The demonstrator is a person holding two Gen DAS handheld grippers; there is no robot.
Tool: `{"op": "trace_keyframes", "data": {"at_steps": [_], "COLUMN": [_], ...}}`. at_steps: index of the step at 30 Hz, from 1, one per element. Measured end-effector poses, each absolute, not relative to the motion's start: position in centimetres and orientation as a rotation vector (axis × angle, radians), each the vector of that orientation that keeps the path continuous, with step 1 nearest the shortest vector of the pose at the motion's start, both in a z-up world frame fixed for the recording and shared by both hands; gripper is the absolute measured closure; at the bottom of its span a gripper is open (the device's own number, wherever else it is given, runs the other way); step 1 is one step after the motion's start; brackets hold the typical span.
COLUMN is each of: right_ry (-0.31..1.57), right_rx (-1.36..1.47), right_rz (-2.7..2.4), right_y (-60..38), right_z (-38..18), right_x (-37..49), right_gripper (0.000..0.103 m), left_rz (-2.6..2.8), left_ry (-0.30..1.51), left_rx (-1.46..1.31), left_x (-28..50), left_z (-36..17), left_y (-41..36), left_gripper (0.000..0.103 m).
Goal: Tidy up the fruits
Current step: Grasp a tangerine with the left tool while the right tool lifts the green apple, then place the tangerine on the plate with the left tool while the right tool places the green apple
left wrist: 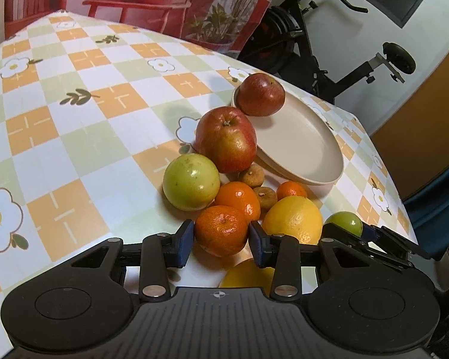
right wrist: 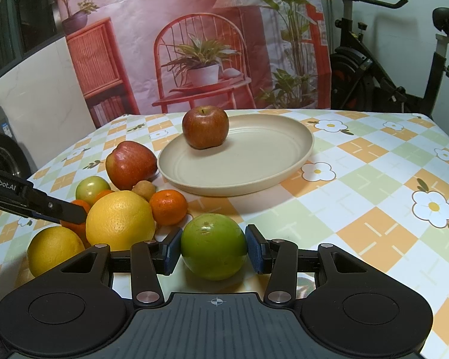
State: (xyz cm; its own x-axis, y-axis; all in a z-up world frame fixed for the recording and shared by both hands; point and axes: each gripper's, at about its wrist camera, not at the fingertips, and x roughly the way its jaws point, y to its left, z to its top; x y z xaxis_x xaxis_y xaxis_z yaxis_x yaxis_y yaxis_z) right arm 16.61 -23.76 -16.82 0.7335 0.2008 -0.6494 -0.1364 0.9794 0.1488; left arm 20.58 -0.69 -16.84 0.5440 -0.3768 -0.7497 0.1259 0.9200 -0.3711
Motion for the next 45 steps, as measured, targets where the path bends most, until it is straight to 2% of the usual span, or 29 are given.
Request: {"op": "trace_keyframes", "data": {"at_steps": [32, 45], "right_ry": [0.718, 0.623], "right_rx": [0.092, 0.129], "right_rz": [0.193, 0.183], "right_y": [-24.1, -27.5], "right_z": [-16.3, -10.7], "right_x": [16.1, 20.0], "right_gripper": [0.061, 0.061], "left_rz": [-0.297, -0.41], "left_ry": [0.796, 0.659], "left_rx": [-0.124, -0.046], "left_x": [19.4, 22.5], "left_z": [-13.9, -9.6], "left_y": [-2.3, -4.9], "left_gripper": [0.061, 0.061]}}
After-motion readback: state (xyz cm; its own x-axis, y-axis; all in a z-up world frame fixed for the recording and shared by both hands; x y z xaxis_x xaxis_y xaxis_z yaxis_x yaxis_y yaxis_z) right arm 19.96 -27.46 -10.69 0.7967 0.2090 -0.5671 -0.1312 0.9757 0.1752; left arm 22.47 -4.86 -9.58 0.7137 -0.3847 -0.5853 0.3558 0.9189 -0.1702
